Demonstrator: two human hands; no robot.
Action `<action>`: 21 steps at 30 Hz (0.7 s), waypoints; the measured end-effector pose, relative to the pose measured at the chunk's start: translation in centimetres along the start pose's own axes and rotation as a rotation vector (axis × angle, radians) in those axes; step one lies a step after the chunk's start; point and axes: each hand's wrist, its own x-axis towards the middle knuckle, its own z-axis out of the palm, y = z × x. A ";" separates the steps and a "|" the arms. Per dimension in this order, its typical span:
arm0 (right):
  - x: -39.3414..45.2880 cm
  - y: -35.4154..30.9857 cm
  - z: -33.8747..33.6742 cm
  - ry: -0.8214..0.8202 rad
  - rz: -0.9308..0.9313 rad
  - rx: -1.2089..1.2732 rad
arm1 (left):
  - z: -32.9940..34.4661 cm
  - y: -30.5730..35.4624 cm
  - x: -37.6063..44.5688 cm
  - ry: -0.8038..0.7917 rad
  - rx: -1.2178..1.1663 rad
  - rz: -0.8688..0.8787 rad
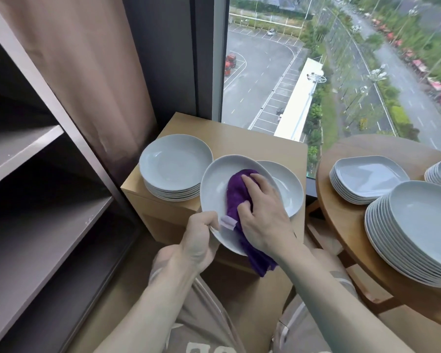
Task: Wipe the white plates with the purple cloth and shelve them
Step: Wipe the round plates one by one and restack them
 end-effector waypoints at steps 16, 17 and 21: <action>-1.1 -3.8 0.9 -0.172 -0.368 0.023 | -0.1 2.7 -0.6 0.113 -0.074 0.019; -1.5 -4.0 0.8 -0.199 -0.387 -0.032 | -0.5 3.1 -0.4 0.120 -0.087 0.040; -2.4 -3.1 0.6 -0.214 -0.356 -0.212 | -1.7 4.4 0.1 0.123 -0.120 0.162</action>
